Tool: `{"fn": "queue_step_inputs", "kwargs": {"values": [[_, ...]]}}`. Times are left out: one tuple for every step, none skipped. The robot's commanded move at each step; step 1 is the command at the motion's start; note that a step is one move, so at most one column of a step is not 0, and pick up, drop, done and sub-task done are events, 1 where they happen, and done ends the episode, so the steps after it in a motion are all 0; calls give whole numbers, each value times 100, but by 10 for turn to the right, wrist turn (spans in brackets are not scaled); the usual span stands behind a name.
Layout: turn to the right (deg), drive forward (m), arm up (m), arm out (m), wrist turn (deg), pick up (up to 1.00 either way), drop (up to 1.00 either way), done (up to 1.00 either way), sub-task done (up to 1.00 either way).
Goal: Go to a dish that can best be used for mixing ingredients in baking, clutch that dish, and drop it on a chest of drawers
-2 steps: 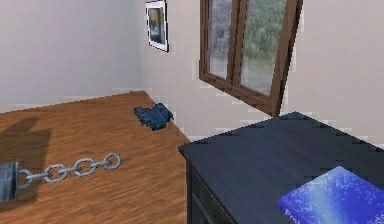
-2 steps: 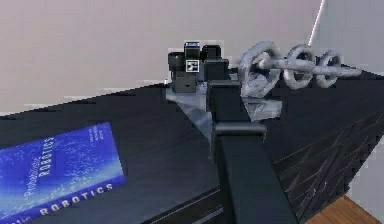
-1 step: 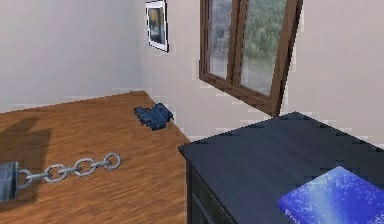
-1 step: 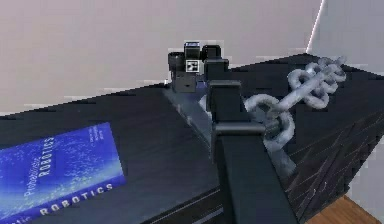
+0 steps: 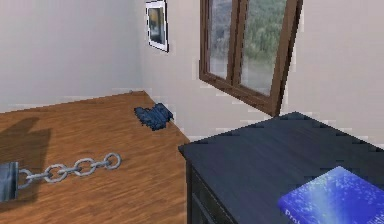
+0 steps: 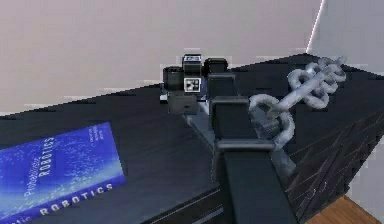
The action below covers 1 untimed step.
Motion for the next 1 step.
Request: {"fn": "queue_step_inputs", "kwargs": {"values": [[0, 0, 0, 0, 0, 0, 0, 100, 0]]}}
